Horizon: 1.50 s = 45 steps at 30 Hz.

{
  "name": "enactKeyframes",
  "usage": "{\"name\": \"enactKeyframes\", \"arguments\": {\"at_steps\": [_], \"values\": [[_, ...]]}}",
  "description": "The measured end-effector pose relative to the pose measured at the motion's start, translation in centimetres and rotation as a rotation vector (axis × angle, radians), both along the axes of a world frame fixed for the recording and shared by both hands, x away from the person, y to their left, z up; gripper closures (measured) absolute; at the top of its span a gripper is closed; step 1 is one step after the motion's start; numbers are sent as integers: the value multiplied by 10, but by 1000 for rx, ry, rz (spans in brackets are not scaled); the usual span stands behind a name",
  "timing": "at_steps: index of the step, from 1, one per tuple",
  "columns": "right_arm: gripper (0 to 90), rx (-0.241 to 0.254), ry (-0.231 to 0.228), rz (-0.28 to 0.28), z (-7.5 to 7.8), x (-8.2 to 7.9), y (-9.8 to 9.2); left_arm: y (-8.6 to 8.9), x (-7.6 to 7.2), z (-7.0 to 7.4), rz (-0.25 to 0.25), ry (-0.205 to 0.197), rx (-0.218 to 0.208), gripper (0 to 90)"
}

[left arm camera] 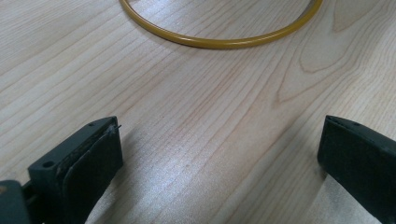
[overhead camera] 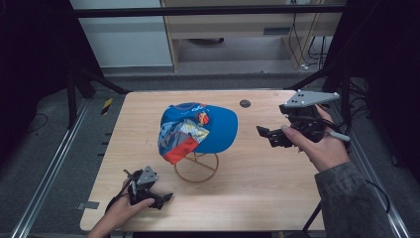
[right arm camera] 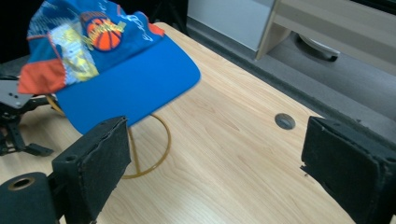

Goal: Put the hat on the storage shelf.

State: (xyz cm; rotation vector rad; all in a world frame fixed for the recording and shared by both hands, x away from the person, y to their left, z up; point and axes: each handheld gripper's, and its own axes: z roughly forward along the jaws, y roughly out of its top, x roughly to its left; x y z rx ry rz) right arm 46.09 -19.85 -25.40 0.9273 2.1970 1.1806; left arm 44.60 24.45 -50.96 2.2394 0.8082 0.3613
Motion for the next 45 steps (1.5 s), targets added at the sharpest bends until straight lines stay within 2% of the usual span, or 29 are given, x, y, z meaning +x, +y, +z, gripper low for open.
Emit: {"name": "enactKeyframes", "arguments": {"at_steps": [11,16,19,24,30,34,45], "values": [[102,-5,7,-48,-27,-6,-21,0,0,0,2,3,-2,0],[111,-4,27,-67,-45,-4,-30,0,0,0,-2,3,4,0],[116,11,22,-81,-56,-4,-35,0,0,0,-2,3,3,0],[123,13,54,-100,-77,-3,-42,0,0,0,-1,3,3,0],[123,20,60,-109,-91,-5,-45,0,0,0,-2,3,3,0],[124,31,83,-119,-104,-6,-47,0,0,0,-2,3,4,0],[124,19,110,-105,-134,-4,-37,0,0,0,-1,3,3,0]]}}
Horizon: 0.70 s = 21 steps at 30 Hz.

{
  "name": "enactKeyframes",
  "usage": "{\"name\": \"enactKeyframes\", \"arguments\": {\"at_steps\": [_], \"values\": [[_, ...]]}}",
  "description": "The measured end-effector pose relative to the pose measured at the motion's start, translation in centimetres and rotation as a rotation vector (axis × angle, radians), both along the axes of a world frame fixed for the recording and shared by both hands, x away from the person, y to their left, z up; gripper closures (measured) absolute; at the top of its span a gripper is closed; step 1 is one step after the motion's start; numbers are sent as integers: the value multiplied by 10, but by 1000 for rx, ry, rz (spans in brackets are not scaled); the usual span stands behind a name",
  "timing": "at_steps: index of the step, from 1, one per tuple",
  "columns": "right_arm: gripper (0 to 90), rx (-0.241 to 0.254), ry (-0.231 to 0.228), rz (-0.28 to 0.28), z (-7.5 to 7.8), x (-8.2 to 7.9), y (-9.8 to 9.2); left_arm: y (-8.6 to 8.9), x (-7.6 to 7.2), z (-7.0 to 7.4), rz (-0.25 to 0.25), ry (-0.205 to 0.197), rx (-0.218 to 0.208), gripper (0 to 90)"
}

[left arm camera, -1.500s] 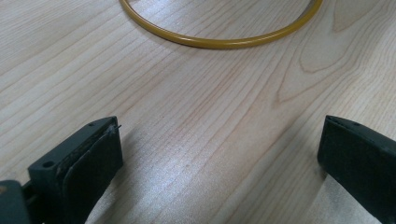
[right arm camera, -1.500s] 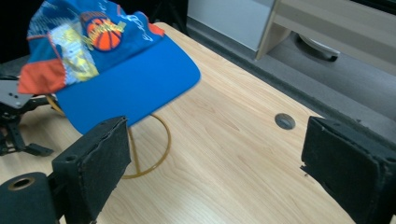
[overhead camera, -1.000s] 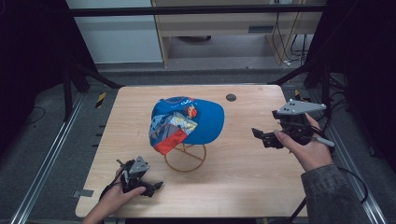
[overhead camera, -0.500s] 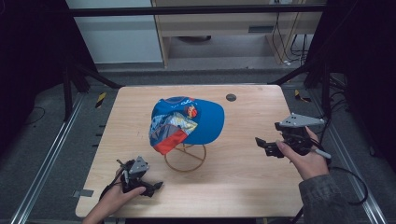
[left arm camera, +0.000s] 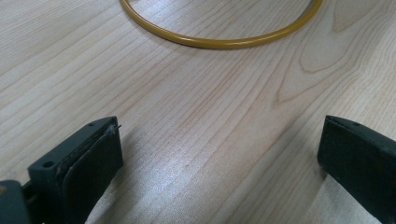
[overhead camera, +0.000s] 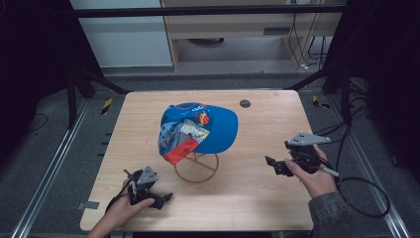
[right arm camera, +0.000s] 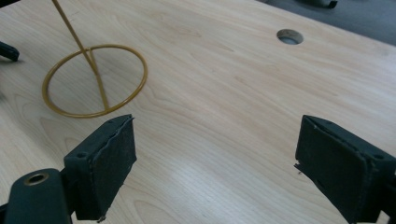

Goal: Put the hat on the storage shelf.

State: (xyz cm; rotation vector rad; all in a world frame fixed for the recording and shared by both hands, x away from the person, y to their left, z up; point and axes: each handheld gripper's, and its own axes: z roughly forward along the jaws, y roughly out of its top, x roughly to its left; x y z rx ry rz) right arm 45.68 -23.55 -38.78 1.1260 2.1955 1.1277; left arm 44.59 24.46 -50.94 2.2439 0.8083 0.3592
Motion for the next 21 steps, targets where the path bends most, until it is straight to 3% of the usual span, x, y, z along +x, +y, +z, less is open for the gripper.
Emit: {"name": "enactKeyframes", "arguments": {"at_steps": [11,18,21], "values": [[122,-17,49,31,-32,4,18,0,0,0,0,0,0,0],[118,7,92,-5,-64,13,28,0,0,0,0,0,0,0],[113,23,140,-37,-85,19,33,0,0,0,0,0,0,0]]}}
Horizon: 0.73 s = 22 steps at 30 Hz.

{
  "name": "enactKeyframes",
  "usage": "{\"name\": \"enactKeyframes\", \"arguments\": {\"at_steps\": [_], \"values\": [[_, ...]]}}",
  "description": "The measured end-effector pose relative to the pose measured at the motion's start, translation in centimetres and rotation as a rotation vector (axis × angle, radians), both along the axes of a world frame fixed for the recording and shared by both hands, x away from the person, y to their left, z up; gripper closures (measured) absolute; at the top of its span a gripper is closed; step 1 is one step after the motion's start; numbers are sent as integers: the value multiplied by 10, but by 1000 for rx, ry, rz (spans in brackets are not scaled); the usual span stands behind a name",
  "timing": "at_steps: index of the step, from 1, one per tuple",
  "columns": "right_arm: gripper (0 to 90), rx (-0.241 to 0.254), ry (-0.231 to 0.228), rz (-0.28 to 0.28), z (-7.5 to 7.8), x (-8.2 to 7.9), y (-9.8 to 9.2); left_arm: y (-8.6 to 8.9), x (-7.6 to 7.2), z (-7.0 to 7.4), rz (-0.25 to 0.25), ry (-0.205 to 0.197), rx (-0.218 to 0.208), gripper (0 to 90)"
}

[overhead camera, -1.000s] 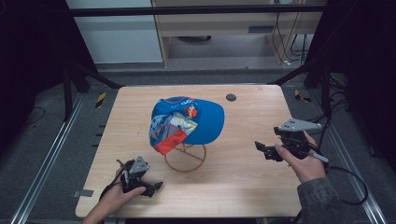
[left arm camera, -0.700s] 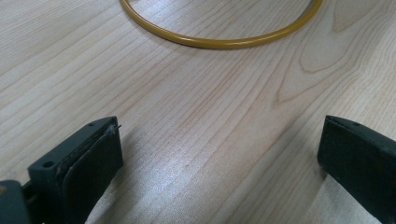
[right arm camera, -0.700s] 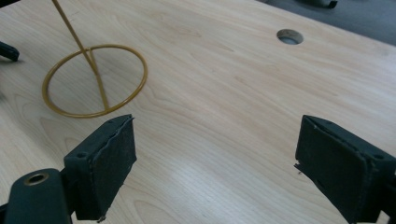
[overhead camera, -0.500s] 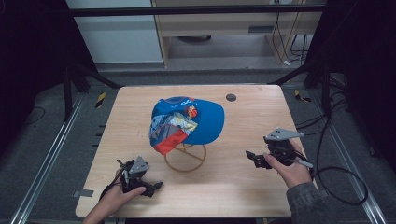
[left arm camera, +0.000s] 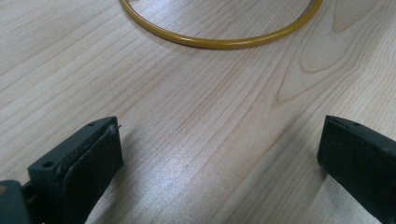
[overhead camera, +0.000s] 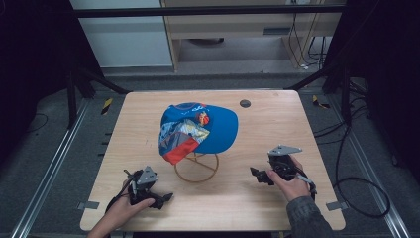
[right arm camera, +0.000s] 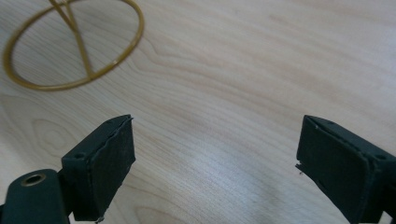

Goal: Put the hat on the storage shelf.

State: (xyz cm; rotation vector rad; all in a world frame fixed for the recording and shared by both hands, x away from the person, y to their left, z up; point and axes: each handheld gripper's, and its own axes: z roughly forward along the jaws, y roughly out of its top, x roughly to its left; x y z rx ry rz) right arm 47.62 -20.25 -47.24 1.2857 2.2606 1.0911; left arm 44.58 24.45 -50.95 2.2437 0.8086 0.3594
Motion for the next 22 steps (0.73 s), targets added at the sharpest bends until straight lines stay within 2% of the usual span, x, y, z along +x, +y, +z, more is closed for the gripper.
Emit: {"name": "enactKeyframes", "arguments": {"at_steps": [5,12,14,16,18,22], "values": [[108,-13,28,-30,-14,3,5,0,0,0,0,0,0,0],[97,-58,48,-60,-32,5,10,0,0,0,0,0,0,0],[93,-83,20,-66,-34,5,12,0,0,0,0,0,0,0],[75,-82,12,-75,-36,4,13,0,0,0,0,0,0,0],[58,-98,-21,-74,-39,1,16,0,0,0,0,0,0,0],[57,-95,-22,-82,-40,1,17,0,0,0,0,0,0,0]]}}
